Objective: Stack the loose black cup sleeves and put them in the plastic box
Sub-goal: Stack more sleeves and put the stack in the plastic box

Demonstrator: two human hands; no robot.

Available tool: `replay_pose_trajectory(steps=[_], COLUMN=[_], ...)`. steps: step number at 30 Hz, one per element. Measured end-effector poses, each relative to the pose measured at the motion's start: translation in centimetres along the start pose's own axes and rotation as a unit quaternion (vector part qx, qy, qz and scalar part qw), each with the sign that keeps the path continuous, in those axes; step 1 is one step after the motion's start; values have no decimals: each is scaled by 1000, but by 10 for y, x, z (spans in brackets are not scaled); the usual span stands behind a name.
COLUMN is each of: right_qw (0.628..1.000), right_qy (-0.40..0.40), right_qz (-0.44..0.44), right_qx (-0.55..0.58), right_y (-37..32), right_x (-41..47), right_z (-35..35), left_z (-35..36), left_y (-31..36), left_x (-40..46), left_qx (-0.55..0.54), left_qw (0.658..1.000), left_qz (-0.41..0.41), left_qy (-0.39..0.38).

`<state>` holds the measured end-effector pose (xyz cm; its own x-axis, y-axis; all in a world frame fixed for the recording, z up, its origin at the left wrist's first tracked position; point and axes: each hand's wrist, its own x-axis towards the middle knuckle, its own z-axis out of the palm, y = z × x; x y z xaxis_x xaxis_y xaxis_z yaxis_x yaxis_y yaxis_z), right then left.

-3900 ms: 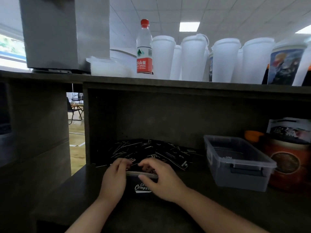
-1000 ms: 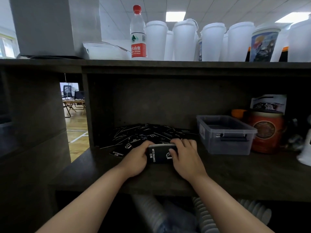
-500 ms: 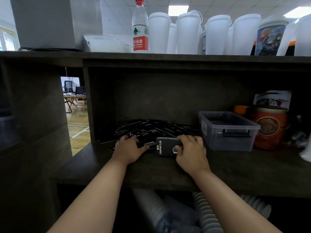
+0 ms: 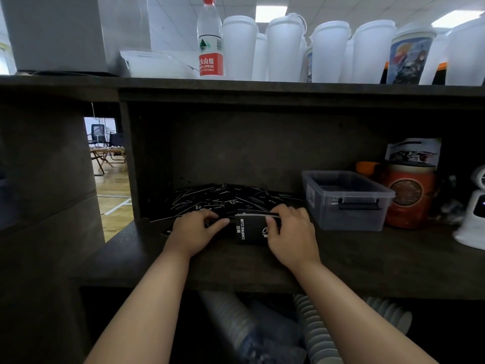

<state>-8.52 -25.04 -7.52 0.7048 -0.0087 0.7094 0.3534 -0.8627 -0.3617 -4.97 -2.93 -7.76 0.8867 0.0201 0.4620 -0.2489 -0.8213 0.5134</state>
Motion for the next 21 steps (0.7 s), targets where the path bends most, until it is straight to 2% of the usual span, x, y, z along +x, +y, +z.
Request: replay_pose_trajectory(steps=[9,16,19,21], right_qw=[998,995,993,993], right_qy=[-24,-59,-84,-95], right_qz=[-48,-54,-57,-53], right_qx=[42,57,61,46], right_y=[1,0,-3,-4], right_x=[0,1,1,0], right_z=[1,-1,-2,-1], left_z=[-9,-8,-5,-2], left_y=[7,19,16,10], left_x=[-8,-14,-12,-9], left_qx=[-116,-73,-70,-56], left_qw=[990,991,982,985], left_qz=[15,98,98,85], left_qy=[82,-61,-143,-142])
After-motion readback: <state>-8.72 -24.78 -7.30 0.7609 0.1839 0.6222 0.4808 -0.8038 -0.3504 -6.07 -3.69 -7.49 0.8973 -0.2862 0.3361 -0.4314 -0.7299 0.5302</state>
